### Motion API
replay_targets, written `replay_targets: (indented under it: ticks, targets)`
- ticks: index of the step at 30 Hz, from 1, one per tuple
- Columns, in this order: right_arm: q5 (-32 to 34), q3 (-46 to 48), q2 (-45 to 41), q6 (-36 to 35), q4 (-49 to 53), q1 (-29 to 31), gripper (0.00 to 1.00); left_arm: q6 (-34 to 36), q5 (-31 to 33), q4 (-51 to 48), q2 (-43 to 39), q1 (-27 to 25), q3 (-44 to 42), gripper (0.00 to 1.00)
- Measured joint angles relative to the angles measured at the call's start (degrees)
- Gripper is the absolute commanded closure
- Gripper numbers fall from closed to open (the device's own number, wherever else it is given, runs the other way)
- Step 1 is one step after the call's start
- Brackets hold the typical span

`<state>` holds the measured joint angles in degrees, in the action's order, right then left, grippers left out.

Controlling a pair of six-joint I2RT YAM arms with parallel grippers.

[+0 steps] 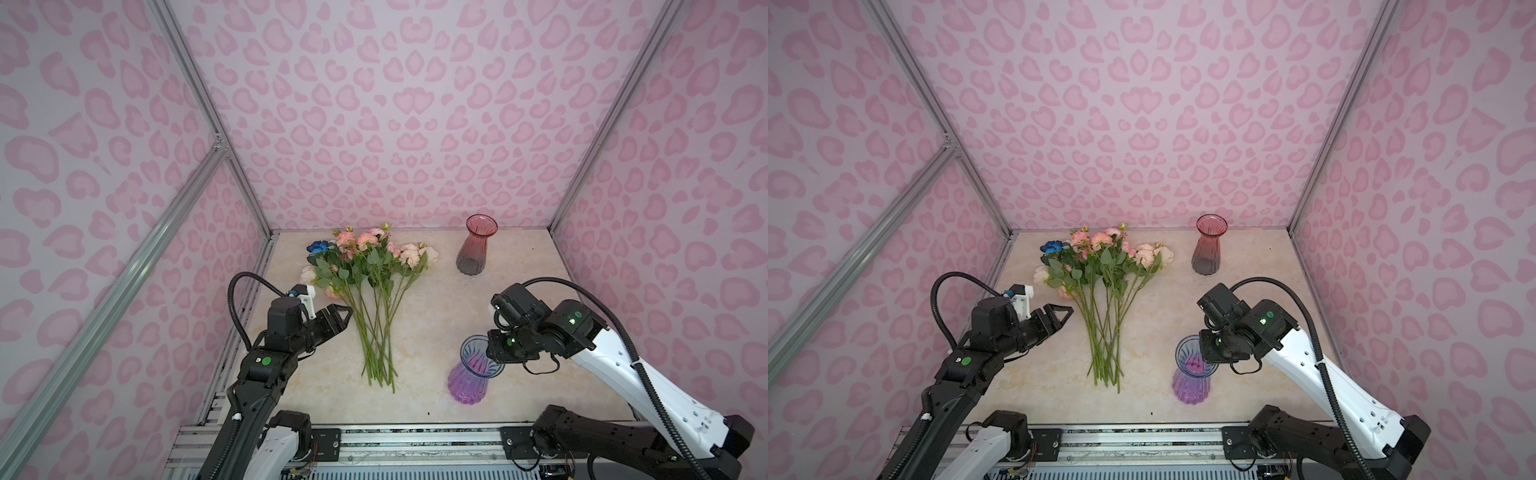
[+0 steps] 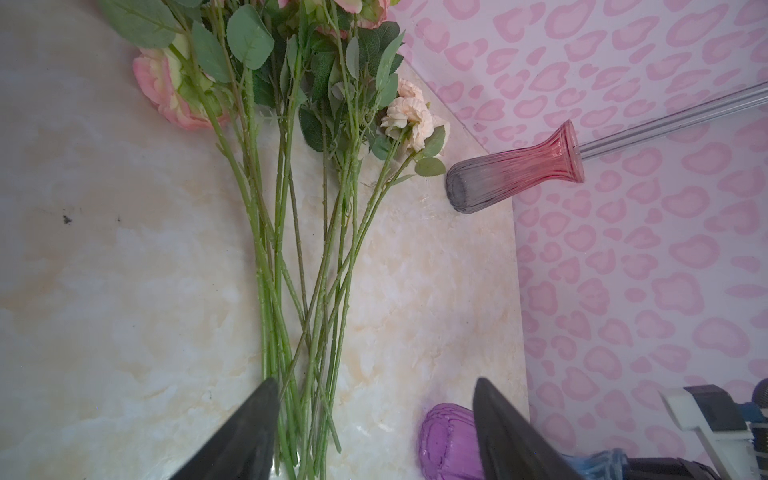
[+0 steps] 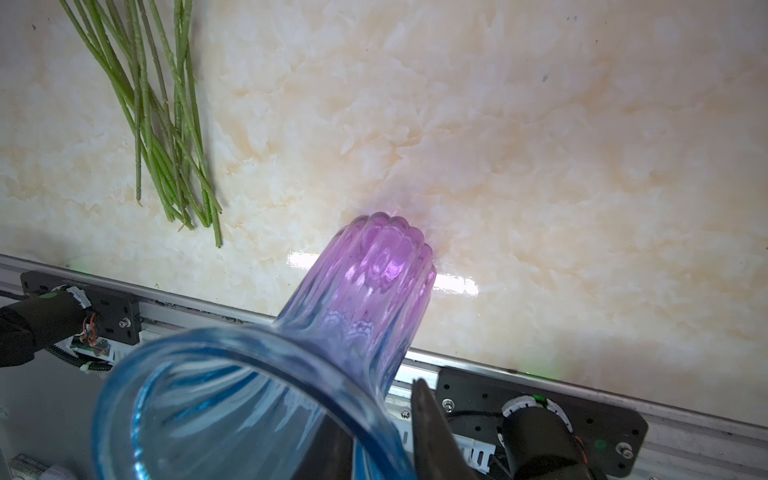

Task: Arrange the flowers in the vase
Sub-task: 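Grasp the purple-blue vase rim with the right gripper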

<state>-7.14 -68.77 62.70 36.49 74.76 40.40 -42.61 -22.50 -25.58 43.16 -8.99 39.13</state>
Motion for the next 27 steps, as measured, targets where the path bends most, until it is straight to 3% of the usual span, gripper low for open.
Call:
replay_targets:
  ticks: [10, 27]
  targets:
    - [-0.52, 0.42, 0.63, 0.46, -3.37, 1.88, 0.89, 0.02, 0.24, -0.02, -1.14, 0.0, -0.07, 0.25]
    - [-0.28, 2.23, -1.73, 2.47, -6.12, 5.29, 1.0, 0.17, 0.13, -0.02, 0.33, -0.02, 0.66, 0.26]
